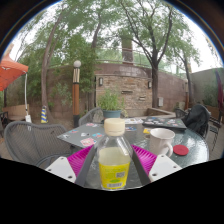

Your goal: Pour water

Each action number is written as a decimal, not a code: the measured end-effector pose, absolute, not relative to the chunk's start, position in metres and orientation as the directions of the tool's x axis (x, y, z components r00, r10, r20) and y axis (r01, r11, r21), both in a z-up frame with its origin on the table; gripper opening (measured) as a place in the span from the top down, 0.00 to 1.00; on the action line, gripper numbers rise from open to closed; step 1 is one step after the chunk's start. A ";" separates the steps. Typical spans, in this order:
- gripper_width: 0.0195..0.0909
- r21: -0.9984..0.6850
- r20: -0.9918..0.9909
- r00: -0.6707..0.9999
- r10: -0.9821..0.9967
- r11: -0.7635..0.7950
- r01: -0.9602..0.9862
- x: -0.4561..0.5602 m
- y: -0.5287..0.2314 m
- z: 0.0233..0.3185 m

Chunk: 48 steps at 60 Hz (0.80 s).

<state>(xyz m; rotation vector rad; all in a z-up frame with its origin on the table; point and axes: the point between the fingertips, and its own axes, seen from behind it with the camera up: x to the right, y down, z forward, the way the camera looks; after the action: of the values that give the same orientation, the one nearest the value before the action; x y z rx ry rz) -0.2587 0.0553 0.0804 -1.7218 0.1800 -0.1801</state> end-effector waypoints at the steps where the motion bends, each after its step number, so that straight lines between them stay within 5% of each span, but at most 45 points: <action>1: 0.22 -0.989 0.014 0.976 -0.216 -0.150 -0.019 -0.260 0.059 0.082; 4: 0.57 -0.989 0.022 0.981 -0.195 -0.148 -0.007 -0.261 0.067 0.081; 18: 0.69 -0.965 0.140 0.985 -0.097 -0.234 0.115 -0.276 0.071 0.075; 23: 0.72 -0.952 0.009 1.000 0.011 -0.305 0.012 -0.304 0.076 0.073; 32: 0.72 -0.888 -0.382 0.923 0.042 -0.293 -0.354 -0.307 0.111 0.151; 39: 0.72 -0.566 -0.817 0.575 0.045 -0.251 -0.785 -0.268 0.123 0.203; 44: 0.73 -0.095 -0.995 0.095 0.010 -0.219 -0.971 -0.223 0.127 0.228; 48: 0.72 0.249 -0.968 -0.252 -0.003 -0.172 -0.953 -0.196 0.134 0.212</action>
<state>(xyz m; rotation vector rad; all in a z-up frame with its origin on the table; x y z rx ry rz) -0.1960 0.1337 0.2121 -1.1903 1.2945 1.5359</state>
